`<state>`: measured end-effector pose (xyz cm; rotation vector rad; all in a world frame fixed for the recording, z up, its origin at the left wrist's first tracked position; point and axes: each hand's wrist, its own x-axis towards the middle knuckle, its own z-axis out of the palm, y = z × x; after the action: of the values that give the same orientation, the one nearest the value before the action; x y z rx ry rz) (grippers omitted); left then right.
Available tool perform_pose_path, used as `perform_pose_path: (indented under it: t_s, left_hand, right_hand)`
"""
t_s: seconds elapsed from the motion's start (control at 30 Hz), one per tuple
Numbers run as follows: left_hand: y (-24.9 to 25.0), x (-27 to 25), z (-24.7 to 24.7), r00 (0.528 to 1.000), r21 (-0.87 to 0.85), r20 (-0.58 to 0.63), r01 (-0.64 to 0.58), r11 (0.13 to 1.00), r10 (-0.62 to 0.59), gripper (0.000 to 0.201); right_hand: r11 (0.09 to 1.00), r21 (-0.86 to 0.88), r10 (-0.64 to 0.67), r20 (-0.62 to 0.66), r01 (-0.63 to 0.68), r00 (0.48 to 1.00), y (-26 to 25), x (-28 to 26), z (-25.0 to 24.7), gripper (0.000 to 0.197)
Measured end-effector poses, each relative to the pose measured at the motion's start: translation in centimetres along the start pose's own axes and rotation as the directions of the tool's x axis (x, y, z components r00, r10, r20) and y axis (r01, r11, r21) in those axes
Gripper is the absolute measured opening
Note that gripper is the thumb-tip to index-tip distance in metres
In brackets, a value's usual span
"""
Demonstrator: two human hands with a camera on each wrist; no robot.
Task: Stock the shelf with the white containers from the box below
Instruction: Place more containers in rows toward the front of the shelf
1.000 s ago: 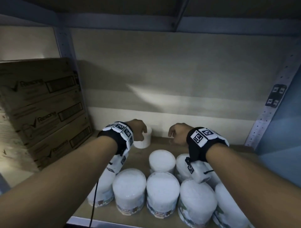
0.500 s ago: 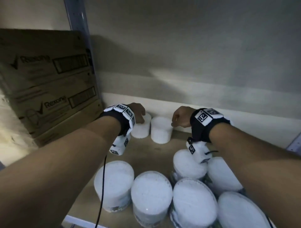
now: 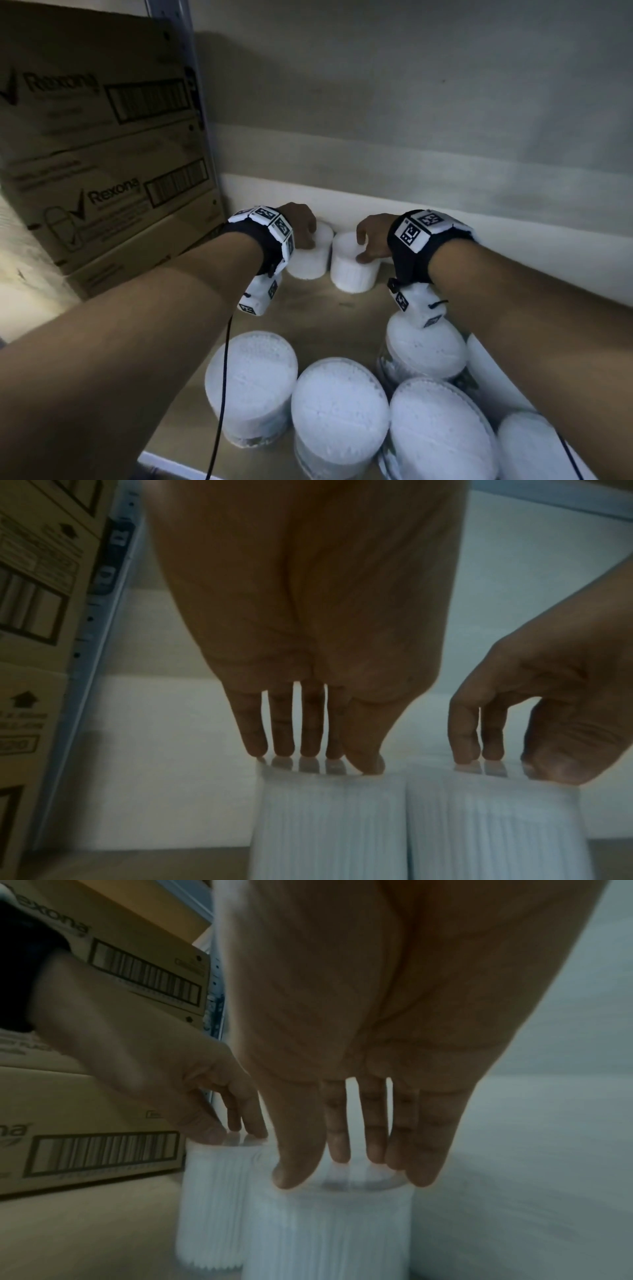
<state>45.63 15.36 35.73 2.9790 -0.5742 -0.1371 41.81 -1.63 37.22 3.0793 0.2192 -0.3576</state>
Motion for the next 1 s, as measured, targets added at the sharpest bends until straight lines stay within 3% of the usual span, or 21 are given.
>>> perform_pose_path:
  t_s: [0.33,0.5,0.63,0.73,1.0]
  left_hand:
    - [-0.15,-0.66,-0.06,1.0,-0.028,0.016,-0.022,0.999,0.022,0.045]
    - [-0.26,-0.62,0.21,1.0,-0.034,0.01,-0.017,0.999,0.017,0.045]
    - [-0.28,-0.55,0.32,1.0,-0.029,0.003,-0.016,0.999,0.016,0.045]
    - [-0.25,-0.5,0.43,1.0,-0.026,0.004,-0.017,1.0,0.017,0.044]
    - [-0.4,-0.77,0.49,1.0,-0.05,0.015,-0.015,0.999,0.016,0.044]
  right_hand:
    - [0.995,-0.009,-0.099,-0.053,0.099,0.994,0.7,-0.53,0.21,0.039]
    - [0.997,0.033,-0.075,-0.018,0.076,0.997,0.64,-0.4,-0.19,0.047]
    - [0.998,0.058,0.009,-0.106,-0.003,0.994,0.27,0.06,0.35,0.048]
    - [0.998,0.02,0.056,-0.041,-0.055,0.998,-0.02,0.32,0.77,0.059]
    - [0.999,0.04,0.025,-0.022,-0.024,0.999,-0.01,0.0,0.65,0.055]
